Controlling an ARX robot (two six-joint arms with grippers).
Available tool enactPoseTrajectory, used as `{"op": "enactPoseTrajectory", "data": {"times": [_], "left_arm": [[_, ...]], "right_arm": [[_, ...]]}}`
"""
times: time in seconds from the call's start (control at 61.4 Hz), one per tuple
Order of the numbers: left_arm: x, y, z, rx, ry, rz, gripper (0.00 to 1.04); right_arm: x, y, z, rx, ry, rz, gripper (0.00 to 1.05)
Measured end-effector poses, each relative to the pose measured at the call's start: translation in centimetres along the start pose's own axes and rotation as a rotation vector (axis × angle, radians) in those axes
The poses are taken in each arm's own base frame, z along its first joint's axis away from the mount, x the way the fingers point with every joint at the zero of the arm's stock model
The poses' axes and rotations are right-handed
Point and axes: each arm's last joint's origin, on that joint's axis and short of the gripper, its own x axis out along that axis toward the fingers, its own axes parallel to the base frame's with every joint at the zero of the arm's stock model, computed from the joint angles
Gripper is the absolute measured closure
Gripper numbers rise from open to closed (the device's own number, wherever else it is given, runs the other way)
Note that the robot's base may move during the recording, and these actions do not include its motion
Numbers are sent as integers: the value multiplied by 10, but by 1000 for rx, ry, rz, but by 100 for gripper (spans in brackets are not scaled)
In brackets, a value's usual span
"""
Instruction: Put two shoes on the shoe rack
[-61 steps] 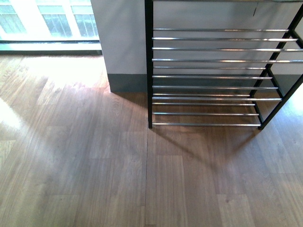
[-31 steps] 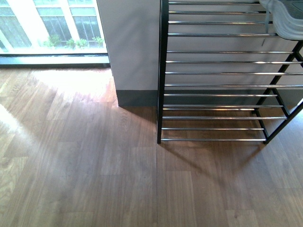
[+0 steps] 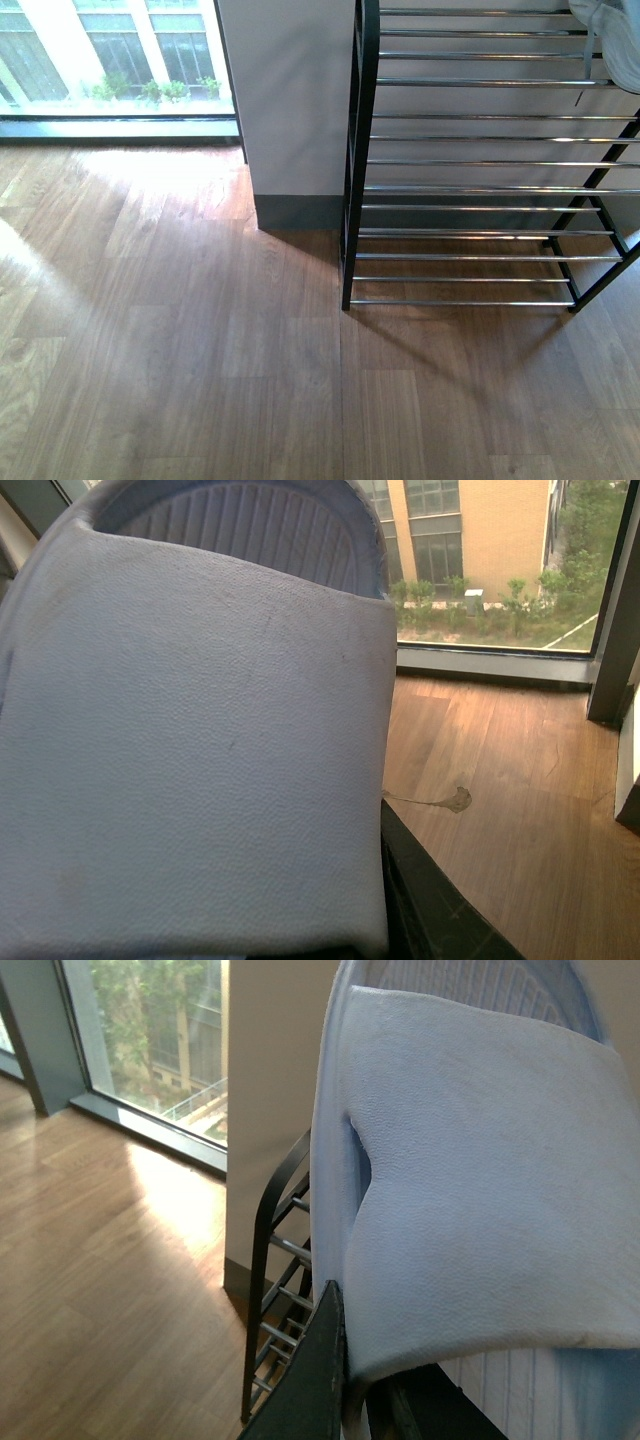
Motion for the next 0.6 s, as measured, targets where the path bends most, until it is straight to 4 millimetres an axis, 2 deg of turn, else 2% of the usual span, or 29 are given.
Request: {"op": "enactPoseTrajectory", "data": {"times": [0.13,0.342,0.521,0.603], "left_arm": [[0,0,0,0,0,1,103],[0,0,0,0,0,0,103],[0,0,0,0,0,0,103],[0,0,0,0,0,0,103]], "right_arm": [[47,-5,2,49,129,-37,103],[109,-16,4,94,278,-139,103],[165,-25,9,112,322,-226,103],[180,-27,5,110,338,-250,103]]}}
